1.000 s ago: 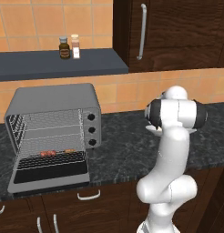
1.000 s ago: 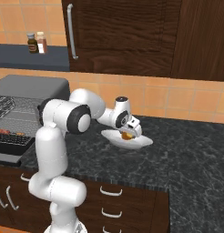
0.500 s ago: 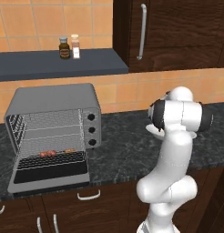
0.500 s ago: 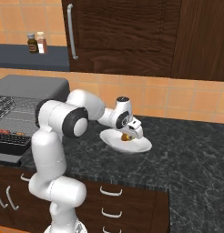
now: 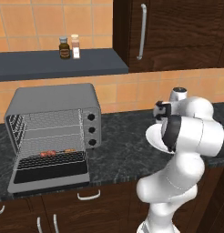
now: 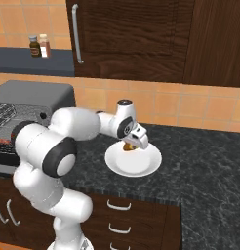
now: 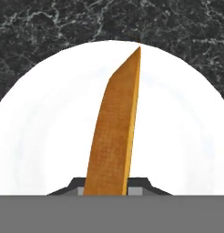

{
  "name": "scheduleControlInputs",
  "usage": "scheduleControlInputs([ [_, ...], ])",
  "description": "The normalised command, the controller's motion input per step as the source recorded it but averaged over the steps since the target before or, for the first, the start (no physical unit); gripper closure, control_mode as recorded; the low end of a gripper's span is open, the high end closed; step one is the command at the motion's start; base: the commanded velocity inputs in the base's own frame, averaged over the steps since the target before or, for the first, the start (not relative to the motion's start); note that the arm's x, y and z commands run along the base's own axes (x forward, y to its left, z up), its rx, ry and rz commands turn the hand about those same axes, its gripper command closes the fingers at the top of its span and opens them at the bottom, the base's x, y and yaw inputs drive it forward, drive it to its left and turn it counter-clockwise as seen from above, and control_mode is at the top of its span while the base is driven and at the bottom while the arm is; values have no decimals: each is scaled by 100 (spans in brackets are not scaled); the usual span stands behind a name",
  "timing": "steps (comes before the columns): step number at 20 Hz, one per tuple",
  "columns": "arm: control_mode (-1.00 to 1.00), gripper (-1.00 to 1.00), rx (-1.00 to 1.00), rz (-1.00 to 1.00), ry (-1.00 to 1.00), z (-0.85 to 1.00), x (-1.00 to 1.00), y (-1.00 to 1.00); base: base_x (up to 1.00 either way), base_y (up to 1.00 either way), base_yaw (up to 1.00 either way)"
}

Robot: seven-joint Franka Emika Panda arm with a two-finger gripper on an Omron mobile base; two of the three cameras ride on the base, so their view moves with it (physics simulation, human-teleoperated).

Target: Pick up the kebab skewer and baguette bread, and place them inside the toaster oven. Close the toaster oven door and start by setting the timer.

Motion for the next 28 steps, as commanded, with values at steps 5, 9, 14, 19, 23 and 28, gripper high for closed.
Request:
scheduleControlInputs([
  [5,-100,100,0,-1,-1,90,-99,97,0,0,0],
  [9,-100,100,0,-4,-5,60,-100,100,0,0,0],
  [14,-100,100,-5,0,0,38,-91,100,0,0,0],
  [19,-100,100,-12,0,0,28,-37,100,0,0,0],
  [23,-100,100,-14,0,0,20,-4,100,0,0,0],
  [28,-100,100,-10,0,2,25,3,100,0,0,0],
])
